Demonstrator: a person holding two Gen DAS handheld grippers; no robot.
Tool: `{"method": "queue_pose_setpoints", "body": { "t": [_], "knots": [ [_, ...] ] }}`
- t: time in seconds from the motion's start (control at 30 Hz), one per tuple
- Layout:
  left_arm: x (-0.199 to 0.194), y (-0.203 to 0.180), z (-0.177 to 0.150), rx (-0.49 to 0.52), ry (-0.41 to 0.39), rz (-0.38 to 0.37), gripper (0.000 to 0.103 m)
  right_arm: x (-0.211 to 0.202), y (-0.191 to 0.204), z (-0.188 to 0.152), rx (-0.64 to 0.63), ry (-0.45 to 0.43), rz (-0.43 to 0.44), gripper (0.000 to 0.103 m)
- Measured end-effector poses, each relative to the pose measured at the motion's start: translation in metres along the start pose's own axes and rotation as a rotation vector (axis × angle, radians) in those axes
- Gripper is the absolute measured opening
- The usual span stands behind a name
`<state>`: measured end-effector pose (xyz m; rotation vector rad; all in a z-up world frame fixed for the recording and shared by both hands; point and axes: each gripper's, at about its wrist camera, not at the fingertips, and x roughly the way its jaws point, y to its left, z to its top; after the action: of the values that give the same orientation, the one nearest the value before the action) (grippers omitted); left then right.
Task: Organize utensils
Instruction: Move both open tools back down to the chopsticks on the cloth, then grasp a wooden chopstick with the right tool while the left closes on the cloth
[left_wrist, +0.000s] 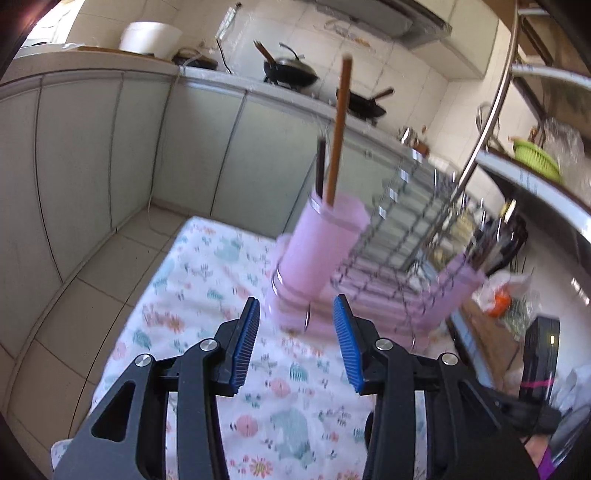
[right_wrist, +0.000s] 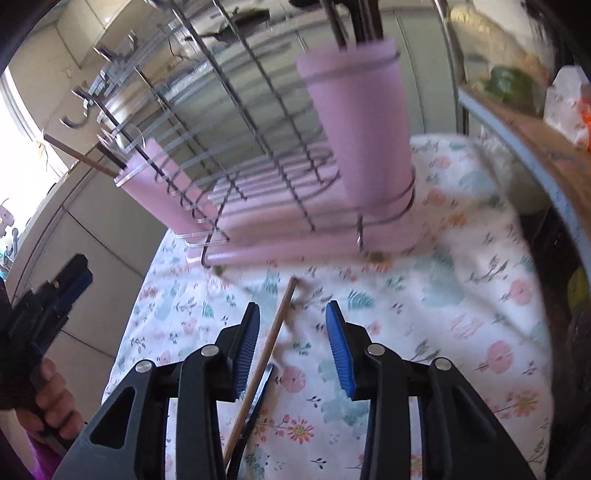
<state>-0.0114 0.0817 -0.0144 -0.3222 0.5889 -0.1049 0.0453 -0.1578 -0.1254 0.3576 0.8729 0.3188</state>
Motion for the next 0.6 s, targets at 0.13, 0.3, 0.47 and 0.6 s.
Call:
{"method": "queue_pose_setpoints", "body": {
  "t": [0.13,0.3,0.47,0.6],
  "knots": [
    [0.016,-0.005,-0.02,0.03,0.091,-0.005,0.042,0.028,0.0,-0.003,0.055,0.107,0.043,0.035],
    [0.029,-0.012,-0.039,0.066,0.176,-0.001,0.042,0.053,0.007,-0.002,0.08,0.166,0.049,0.034],
    [0.039,-0.021,-0.052,0.09,0.265,-0.018,0.042,0.071,0.008,-0.003,0.08,0.18,-0.005,0.015],
    [0.043,-0.028,-0.058,0.115,0.316,-0.036,0.042,0.061,0.0,-0.001,0.107,0.153,0.025,0.01]
  ]
}}
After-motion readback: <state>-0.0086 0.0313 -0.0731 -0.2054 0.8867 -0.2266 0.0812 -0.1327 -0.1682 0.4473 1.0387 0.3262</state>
